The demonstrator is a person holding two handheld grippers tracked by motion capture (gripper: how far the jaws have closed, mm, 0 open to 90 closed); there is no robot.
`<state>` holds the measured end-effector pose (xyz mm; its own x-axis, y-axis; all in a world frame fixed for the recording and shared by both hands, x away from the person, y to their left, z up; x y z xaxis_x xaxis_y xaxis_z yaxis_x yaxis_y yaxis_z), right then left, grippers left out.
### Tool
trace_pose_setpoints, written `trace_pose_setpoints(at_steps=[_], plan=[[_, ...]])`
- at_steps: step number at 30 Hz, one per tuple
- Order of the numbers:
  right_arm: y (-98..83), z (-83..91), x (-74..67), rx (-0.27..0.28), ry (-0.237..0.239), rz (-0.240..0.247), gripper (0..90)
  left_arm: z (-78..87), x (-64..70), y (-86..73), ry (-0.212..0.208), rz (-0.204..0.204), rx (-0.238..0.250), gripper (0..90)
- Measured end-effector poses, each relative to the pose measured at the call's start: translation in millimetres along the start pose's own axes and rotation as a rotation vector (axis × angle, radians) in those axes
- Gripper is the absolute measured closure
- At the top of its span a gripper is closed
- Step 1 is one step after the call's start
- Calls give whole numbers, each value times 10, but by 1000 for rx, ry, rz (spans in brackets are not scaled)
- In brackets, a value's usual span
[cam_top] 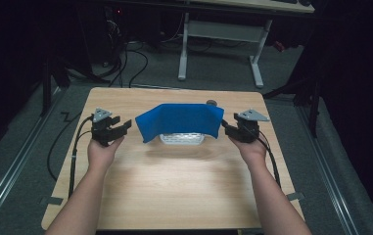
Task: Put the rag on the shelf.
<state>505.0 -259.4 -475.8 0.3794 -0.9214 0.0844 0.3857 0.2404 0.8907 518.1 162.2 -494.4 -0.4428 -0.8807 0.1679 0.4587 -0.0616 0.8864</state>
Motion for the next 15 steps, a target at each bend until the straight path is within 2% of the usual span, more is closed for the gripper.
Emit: trace_pose_setpoints(at_steps=[3,4,7,8,9,10,11,13,15], plan=[[-23,68,-20,-13,1,24,392,71,-21,-45,10,-5,-15,434],[-29,131,-50,-3,5,43,392,133,-27,-79,10,-11,-12,433],[-43,204,-74,8,8,58,389,192,-22,-113,7,-10,-12,431],[-70,267,-110,-12,21,57,378,275,5,-173,-2,-14,-17,425],[-70,267,-110,-12,21,57,378,275,5,-173,-2,-14,-17,424],[-87,347,-146,13,32,62,381,356,44,-236,-15,-19,-20,423],[-87,347,-146,13,32,62,381,356,44,-236,-15,-19,-20,421],[-137,458,-222,-9,46,77,364,477,124,-371,-37,-27,-40,417],[-179,541,-295,7,55,95,368,513,150,-427,-37,-25,-58,416]])
Point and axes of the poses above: each handheld gripper's, and its own axes: z roughly backward along the jaws, y roughly out of its top, x roughly to its right, the point moved 6 cm from there along -z, roughly forward along the jaws, and after that the axes turned 1 degree about z, right-handed, at the moved point
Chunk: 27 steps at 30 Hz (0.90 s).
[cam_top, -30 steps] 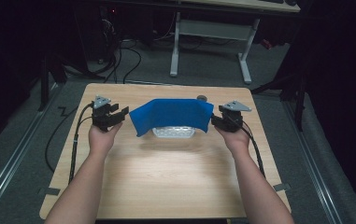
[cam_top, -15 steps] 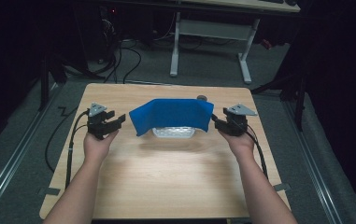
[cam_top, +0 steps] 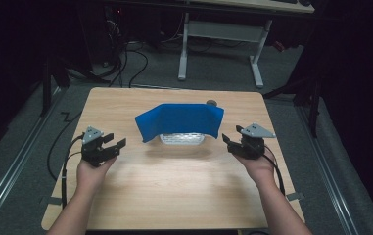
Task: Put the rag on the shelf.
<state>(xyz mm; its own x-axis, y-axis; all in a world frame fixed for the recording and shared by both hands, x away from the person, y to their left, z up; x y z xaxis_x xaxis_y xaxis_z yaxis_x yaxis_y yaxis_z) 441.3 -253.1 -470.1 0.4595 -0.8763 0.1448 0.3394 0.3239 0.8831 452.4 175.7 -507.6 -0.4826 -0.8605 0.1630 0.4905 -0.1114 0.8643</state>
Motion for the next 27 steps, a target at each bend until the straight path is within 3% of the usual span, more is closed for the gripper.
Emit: trace_pose_setpoints(at_steps=[3,4,5,6,7,8,9,10,11,12,13,15,16,17,18,19,27], plan=[[-86,120,-134,2,17,24,369,156,156,-247,-43,6,-30,404],[-86,120,-134,2,17,24,369,156,156,-247,-43,6,-30,401],[-167,191,-218,2,33,13,369,225,248,-375,-59,4,-46,399],[-167,191,-218,2,33,13,369,225,248,-375,-59,4,-46,398],[-264,249,-302,-6,49,-2,366,287,351,-487,-80,17,-57,398],[-264,249,-302,-6,49,-2,366,287,351,-487,-80,17,-57,398],[-380,283,-388,-20,56,-12,362,344,486,-594,-110,13,-62,397],[-380,283,-388,-20,56,-12,362,344,486,-594,-110,13,-62,391],[-504,298,-479,-37,66,-37,359,382,637,-731,-117,-38,-85,382],[-504,298,-479,-37,66,-37,359,382,637,-731,-117,-38,-85,376],[-568,307,-521,-48,72,-57,353,399,700,-806,-110,-66,-93,376],[-821,331,-666,-80,77,-92,349,402,842,-986,-127,-95,-178,380],[-821,331,-666,-80,77,-92,349,402,842,-986,-127,-95,-178,372],[-961,314,-771,-145,105,-58,338,367,901,-1051,-127,-130,-212,369],[-961,314,-771,-145,105,-58,338,367,901,-1051,-127,-130,-212,363],[-1002,310,-807,-160,90,0,340,335,911,-1066,-118,-152,-232,359],[-995,274,-782,-159,96,-39,336,331,861,-1062,-130,-122,-230,359]])
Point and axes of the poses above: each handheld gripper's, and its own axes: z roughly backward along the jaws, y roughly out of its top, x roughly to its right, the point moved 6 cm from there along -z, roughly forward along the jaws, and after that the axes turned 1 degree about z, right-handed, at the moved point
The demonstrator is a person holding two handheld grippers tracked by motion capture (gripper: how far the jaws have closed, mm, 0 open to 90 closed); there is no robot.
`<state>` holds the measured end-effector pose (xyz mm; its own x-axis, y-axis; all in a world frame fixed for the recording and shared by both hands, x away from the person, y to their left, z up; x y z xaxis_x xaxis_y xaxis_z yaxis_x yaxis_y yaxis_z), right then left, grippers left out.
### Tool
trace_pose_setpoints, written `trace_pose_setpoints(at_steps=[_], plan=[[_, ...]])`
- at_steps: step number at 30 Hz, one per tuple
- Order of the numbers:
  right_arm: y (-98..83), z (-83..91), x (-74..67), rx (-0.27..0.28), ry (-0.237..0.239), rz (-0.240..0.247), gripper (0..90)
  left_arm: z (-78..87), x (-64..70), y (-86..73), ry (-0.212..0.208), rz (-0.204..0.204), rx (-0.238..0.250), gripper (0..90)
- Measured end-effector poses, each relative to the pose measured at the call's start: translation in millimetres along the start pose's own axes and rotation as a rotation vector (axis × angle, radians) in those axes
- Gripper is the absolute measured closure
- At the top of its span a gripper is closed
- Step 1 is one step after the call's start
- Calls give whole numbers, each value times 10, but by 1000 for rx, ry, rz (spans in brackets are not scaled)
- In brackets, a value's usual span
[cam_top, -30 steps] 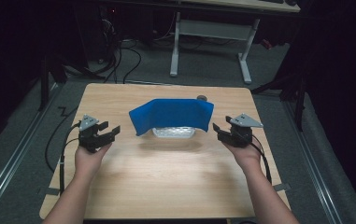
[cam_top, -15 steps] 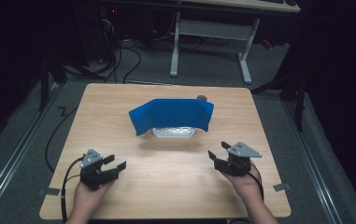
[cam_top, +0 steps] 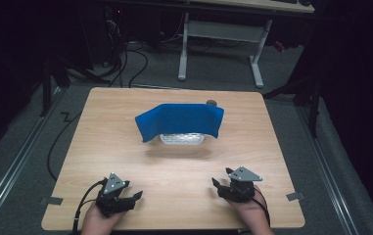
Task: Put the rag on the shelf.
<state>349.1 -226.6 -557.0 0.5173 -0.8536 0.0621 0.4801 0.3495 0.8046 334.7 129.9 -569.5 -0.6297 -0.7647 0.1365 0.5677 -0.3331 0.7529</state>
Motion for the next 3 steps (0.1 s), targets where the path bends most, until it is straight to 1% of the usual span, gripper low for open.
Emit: trace_pose_setpoints(at_steps=[3], plan=[[-14,-5,17,-5,-1,-9,336,4,-14,0,-4,11,3,359]])
Point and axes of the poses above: each handheld gripper's, and its own axes: z roughly backward along the jaws, y roughly out of its top, x roughly to its right, the point moved 6 cm from there along -z, roughly forward along the jaws, and after that the axes turned 1 degree about z, right-handed, at the moved point
